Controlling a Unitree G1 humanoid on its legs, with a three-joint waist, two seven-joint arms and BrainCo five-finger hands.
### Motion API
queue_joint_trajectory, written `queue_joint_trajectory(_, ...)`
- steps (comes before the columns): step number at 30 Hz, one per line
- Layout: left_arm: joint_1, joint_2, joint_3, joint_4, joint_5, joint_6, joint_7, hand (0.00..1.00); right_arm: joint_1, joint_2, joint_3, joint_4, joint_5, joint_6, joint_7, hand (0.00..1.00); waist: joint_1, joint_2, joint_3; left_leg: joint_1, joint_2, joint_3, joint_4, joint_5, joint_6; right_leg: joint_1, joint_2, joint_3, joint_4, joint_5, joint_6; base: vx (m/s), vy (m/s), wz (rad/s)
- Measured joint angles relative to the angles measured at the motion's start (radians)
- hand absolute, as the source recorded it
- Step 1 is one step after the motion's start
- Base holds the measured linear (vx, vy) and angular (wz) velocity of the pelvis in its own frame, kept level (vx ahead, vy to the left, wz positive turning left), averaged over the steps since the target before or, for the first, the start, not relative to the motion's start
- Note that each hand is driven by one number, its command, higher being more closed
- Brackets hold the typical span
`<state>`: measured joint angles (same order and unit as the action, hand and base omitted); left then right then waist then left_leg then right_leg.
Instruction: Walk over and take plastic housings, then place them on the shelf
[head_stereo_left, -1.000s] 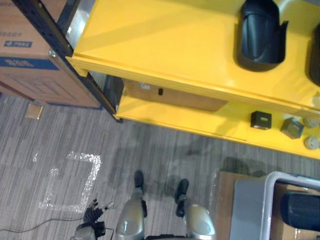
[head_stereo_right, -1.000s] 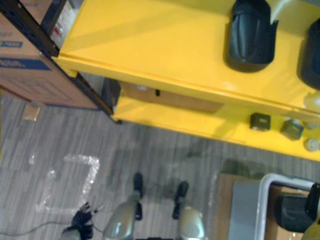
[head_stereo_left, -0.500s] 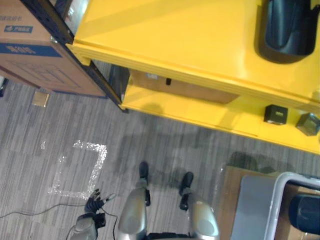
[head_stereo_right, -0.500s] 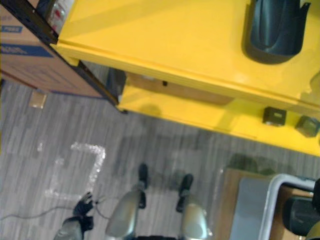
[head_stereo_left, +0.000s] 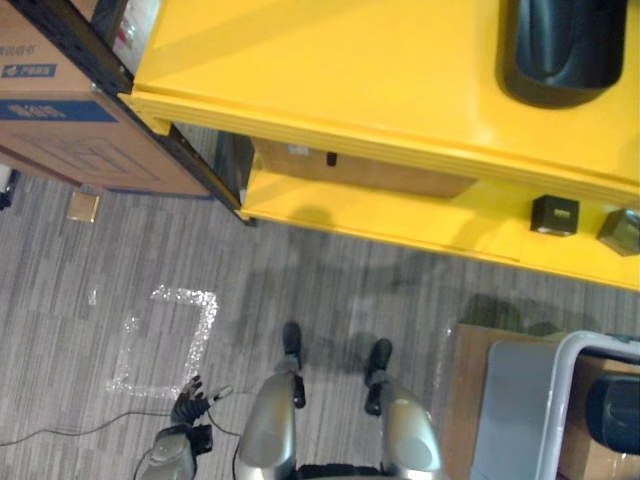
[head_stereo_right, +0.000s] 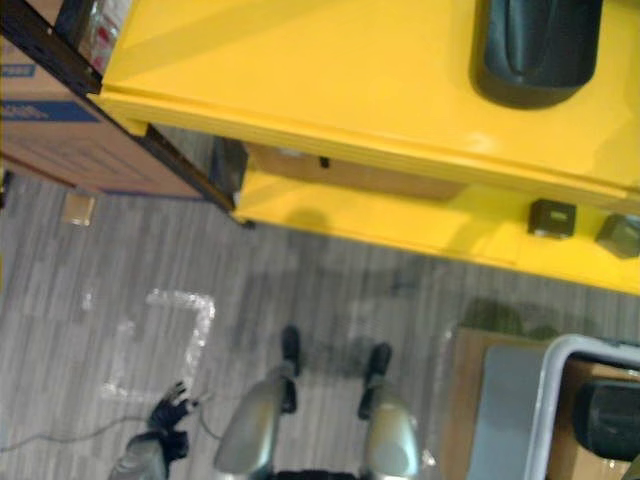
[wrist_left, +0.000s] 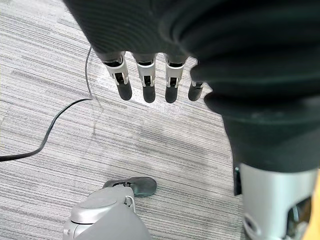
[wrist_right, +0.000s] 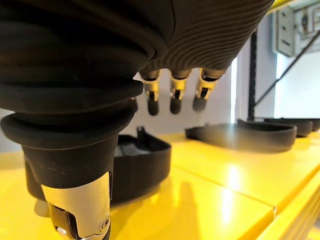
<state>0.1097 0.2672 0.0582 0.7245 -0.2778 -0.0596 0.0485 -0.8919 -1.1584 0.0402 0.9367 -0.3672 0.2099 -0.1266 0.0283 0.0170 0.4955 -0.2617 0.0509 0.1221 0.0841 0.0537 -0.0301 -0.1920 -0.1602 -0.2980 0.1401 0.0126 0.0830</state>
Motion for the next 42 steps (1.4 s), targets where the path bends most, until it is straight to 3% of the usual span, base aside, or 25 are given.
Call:
queue_joint_trajectory(9,-0.001,0.0,-0.003,0.002,0.001,0.004,-0.002,0.0,-0.005,-0.001,-0.011,0.034,0.001,-0.045,0.114,0.0,0.01,0.012,-0.002,0.0,0.0,0.0,-0.003,0.0,0.0,-0.006,-0.001,0.001,0.007,-0.003,0.0,0.0,0.001,0.0)
queue_joint_trajectory(15,-0.001,0.0,-0.004,0.003,0.001,0.004,-0.01,0.0,-0.016,-0.003,0.009,0.039,-0.053,-0.088,0.096,0.0,0.01,0.013,-0.003,-0.003,0.0,-0.001,-0.003,0.001,-0.002,-0.017,-0.004,0.001,0.025,-0.013,0.002,0.0,0.0,0.0)
queue_joint_trajectory(21,-0.002,0.0,-0.032,0.003,0.001,0.004,-0.011,0.0,-0.02,-0.005,0.061,0.023,-0.176,-0.111,0.013,0.0,0.01,0.015,-0.004,-0.006,-0.002,-0.002,-0.003,0.001,-0.002,-0.019,-0.006,0.0,0.026,-0.015,0.004,0.0,0.0,0.0)
queue_joint_trajectory(22,-0.003,0.0,-0.035,0.003,0.001,0.004,-0.012,0.0,-0.02,-0.005,0.067,0.015,-0.201,-0.112,-0.007,1.0,0.01,0.017,-0.005,-0.011,-0.002,-0.003,-0.002,0.001,-0.002,-0.023,-0.006,0.0,0.027,-0.015,0.004,0.0,0.0,0.0)
queue_joint_trajectory(28,-0.006,0.0,-0.035,0.003,0.0,0.003,-0.012,0.0,-0.016,-0.005,0.07,-0.031,-0.247,-0.101,-0.043,1.0,0.011,0.02,-0.006,-0.021,-0.003,-0.003,0.003,0.001,-0.002,-0.035,-0.008,0.0,0.032,-0.015,0.005,0.02,0.004,0.0)
queue_joint_trajectory(42,-0.007,0.0,-0.032,0.002,0.0,0.003,-0.014,0.0,0.047,-0.005,0.062,-0.064,-0.278,-0.087,0.063,1.0,0.012,0.02,-0.006,-0.028,-0.008,-0.001,0.03,-0.011,0.003,-0.034,-0.017,0.002,0.046,-0.02,0.006,0.0,0.0,0.0)
